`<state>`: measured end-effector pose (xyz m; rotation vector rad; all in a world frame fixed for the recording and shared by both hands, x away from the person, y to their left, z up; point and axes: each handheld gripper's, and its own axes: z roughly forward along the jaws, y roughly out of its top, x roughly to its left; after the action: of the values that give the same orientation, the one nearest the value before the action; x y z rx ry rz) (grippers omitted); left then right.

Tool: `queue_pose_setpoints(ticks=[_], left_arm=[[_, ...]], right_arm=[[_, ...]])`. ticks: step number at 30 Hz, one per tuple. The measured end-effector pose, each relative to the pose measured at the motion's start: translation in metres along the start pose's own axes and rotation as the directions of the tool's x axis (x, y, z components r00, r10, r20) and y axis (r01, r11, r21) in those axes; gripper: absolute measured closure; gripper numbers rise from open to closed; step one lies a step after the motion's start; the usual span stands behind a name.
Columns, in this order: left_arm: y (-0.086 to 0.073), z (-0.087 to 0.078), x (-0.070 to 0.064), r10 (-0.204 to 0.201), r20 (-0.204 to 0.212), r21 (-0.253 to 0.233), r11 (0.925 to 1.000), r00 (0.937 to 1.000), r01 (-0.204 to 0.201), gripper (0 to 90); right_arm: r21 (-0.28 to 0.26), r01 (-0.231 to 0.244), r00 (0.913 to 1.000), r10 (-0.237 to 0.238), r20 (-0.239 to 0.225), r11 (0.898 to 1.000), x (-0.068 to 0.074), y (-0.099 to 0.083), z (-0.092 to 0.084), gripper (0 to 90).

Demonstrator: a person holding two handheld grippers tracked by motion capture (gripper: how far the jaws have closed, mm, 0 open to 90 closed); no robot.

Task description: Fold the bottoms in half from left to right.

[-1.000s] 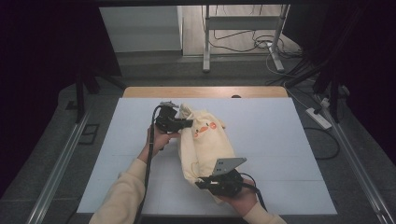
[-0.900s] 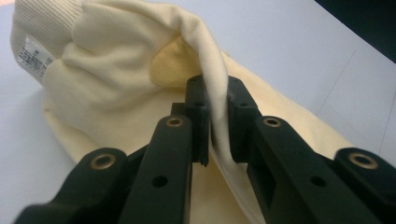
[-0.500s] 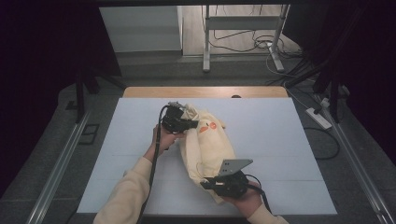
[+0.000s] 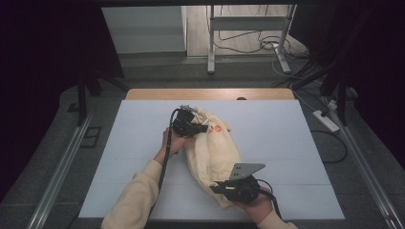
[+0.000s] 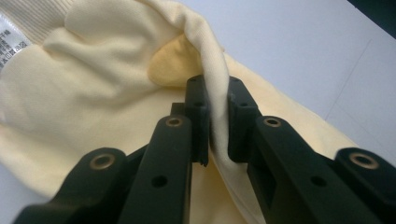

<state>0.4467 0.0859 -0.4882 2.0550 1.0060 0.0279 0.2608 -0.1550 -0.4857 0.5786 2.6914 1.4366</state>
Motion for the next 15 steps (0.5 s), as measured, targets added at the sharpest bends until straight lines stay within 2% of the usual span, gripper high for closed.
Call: queue_pose_setpoints(ticks=[10, 13, 15], left_arm=[[0.002, 0.009, -0.002, -0.002, -0.005, 0.009, 1.0, 1.0, 0.002, 81.1], [0.002, 0.011, -0.004, 0.004, -0.005, 0.016, 0.9999, 1.0, -0.004, 81.1], [0.003, 0.013, -0.005, 0.005, -0.007, 0.019, 0.9998, 1.0, -0.005, 81.1]], right_arm=[[-0.005, -0.024, 0.9996, 0.024, 0.013, 1.0, -0.004, -0.004, -0.005, 81.7], [-0.013, -0.05, 0.9988, 0.05, 0.002, 0.999, -0.004, -0.004, -0.008, 81.8], [-0.012, -0.048, 0.9989, 0.048, 0.006, 0.999, -0.004, -0.005, -0.008, 81.9]])
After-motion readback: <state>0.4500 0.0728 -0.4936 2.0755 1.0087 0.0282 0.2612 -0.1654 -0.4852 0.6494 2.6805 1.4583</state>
